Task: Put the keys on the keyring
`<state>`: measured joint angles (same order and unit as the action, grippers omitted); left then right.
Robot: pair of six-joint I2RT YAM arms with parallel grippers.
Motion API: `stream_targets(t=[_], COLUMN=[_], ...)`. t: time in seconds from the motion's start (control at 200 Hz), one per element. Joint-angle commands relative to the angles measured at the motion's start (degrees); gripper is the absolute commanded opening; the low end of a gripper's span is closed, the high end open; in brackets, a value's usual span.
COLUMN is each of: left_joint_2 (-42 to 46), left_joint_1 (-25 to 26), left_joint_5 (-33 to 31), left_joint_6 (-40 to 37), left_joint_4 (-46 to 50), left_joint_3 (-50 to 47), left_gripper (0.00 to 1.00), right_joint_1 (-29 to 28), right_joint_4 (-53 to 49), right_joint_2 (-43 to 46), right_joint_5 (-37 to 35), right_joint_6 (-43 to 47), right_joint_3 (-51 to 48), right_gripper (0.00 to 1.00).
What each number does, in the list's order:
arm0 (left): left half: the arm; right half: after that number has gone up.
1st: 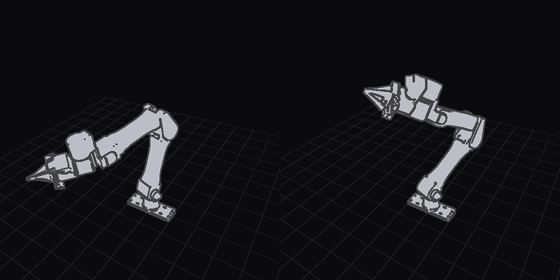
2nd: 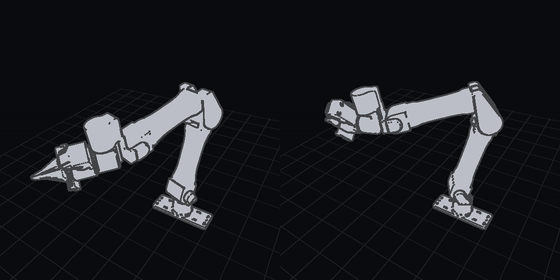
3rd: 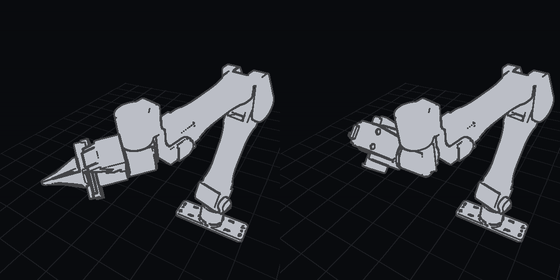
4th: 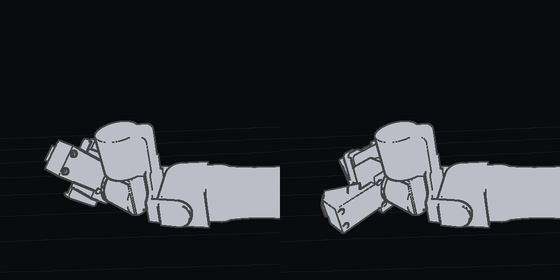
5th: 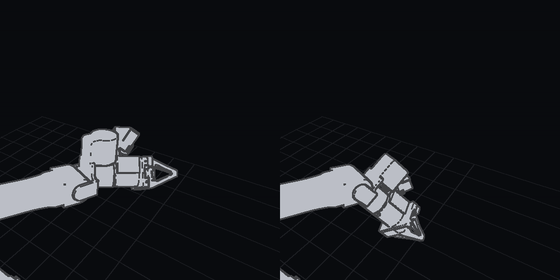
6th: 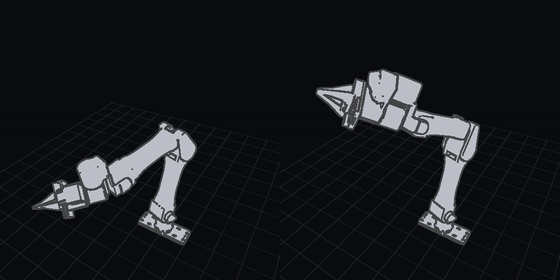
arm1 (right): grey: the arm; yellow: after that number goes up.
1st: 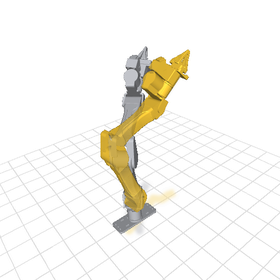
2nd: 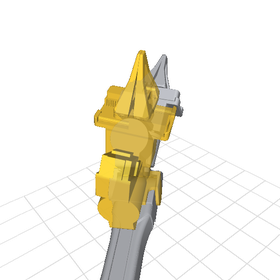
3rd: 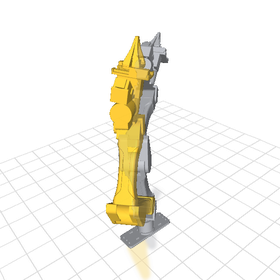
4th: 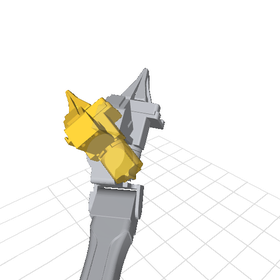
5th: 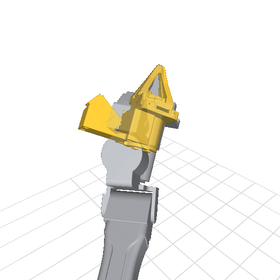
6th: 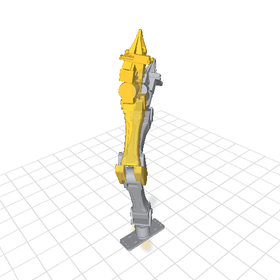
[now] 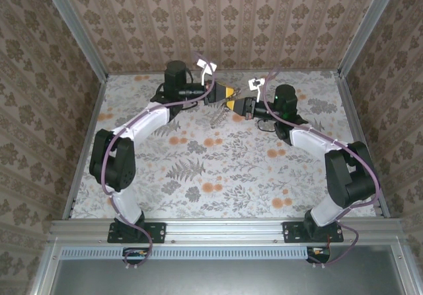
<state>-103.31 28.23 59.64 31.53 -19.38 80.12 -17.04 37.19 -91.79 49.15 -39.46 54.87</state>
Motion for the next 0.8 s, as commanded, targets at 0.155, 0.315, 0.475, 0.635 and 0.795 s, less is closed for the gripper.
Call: stream_targets(t=[0.155,0.315,0.475,0.635,0.795], left_joint_2=[5.7,5.4,4.4,3.2,2.6], left_joint_1=[0.5,0.9,1.5,2.1,2.4], left_joint_5=[-9.8,-13.4,-16.5,-17.9,-18.3], left_joint_6=[12.8,19.1,23.5,25.1,25.4], left_joint_4=[-17.6,-24.8,-30.5,-33.1,-34.0], left_joint_3=[-6.8,-9.5,-11.3,-11.6,-11.5], left_gripper=[0.00,0.00,0.00,0.00,0.00], right_joint_1=[1.3,1.5,1.1,-0.8,-2.7], right_joint_4=[6.1,7.9,10.6,10.2,9.7], right_joint_2=[1.1,0.7,-1.1,-2.6,-3.6], right_joint_5=[-7.2,-8.4,-7.0,-4.7,-2.8], right_joint_6=[-2.8,-4.5,-7.2,-7.5,-7.0], right_joint_3=[-3.1,-3.0,-1.5,1.0,2.8], right_gripper=[0.00,0.00,0.00,0.00,0.00])
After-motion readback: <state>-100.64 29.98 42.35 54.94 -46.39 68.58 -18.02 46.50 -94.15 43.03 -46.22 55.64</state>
